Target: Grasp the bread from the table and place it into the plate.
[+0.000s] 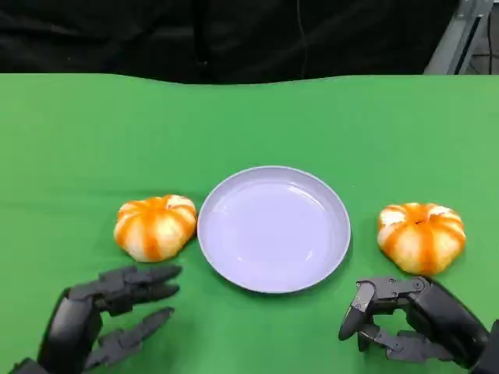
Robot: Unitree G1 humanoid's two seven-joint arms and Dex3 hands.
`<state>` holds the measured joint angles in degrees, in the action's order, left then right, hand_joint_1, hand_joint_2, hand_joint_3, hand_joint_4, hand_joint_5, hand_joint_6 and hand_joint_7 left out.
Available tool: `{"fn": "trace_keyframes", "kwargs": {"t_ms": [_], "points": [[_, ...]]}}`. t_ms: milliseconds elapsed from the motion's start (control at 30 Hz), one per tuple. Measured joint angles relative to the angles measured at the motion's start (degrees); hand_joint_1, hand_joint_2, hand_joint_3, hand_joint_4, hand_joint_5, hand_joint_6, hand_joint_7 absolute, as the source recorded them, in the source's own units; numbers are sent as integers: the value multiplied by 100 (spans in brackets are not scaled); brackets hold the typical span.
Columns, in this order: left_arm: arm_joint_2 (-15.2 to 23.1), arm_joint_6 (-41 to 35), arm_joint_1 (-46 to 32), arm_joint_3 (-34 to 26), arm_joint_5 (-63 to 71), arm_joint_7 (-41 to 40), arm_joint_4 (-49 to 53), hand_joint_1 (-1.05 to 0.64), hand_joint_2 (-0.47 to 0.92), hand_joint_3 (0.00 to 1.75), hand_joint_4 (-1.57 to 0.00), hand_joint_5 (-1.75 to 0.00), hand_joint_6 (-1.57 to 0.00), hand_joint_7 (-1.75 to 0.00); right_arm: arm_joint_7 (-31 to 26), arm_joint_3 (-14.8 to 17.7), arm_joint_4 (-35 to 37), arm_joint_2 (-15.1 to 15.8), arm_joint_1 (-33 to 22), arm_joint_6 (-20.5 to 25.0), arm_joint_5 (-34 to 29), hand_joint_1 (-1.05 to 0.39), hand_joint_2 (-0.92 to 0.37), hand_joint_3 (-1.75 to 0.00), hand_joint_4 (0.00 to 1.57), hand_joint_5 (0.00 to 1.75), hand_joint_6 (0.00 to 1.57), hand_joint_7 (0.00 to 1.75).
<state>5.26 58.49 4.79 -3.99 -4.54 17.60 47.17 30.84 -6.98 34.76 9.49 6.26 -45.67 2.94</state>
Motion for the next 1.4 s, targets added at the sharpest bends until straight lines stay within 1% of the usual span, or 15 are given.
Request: {"fn": "trace_keyframes", "kwargs": {"t_ms": [233,267,300,367,433,567,833,1000,1267,1333,1400], "points": [[1,-43,39,-16,-5,1,0,-12,92,19,-86,-2,-81,0,-11,-1,-1,0,0,1,-2,-7,-91,-49,72,157,83,106],[1,-53,38,-18,-26,4,0,-32,92,17,-73,-1,-62,0,-11,-1,-1,0,1,1,-2,-7,-91,-49,72,157,83,106],[5,-76,49,-40,-35,-5,-6,-40,92,16,-68,-1,-56,0,-11,-2,-1,0,1,1,-2,-8,-91,-49,72,157,83,106],[66,-157,115,-117,49,-142,-78,-47,92,16,-63,0,-50,0,-13,-2,-1,0,2,1,-2,-7,-91,-49,72,157,83,107],[174,-183,273,-212,140,-329,-149,-53,92,16,-59,0,-48,0,-17,-4,-1,-1,2,2,-3,-7,-91,-50,72,158,83,107],[401,-235,476,-258,556,-695,-269,-56,92,13,-56,0,-47,0,-41,-7,-1,-4,5,1,-16,-8,-90,-50,72,157,83,107],[478,-367,553,-242,638,-810,-442,-57,92,8,-53,0,-47,0,-52,-12,-8,-13,7,4,-16,-7,-89,-52,72,157,83,107],[589,-392,743,-252,877,-1045,-755,-60,92,7,-58,-2,-49,-1,-52,-17,-30,-24,6,22,-16,-6,-88,-54,72,157,83,107],[980,-657,853,-83,2708,-2354,-1006,-61,92,7,-60,-2,-53,-2,-53,-18,-33,-28,4,24,-16,-6,-87,-55,72,157,83,108],[1077,-718,884,0,3049,-2656,-1011,-68,92,8,-59,-1,-54,-2,-53,-17,-33,-28,3,24,-15,-7,-87,-55,72,157,82,107],[1213,-900,964,175,3533,-3013,-1011,-70,92,8,-59,-1,-55,-2,-53,-19,-33,-28,2,22,-17,-8,-87,-55,72,157,82,107]]}}
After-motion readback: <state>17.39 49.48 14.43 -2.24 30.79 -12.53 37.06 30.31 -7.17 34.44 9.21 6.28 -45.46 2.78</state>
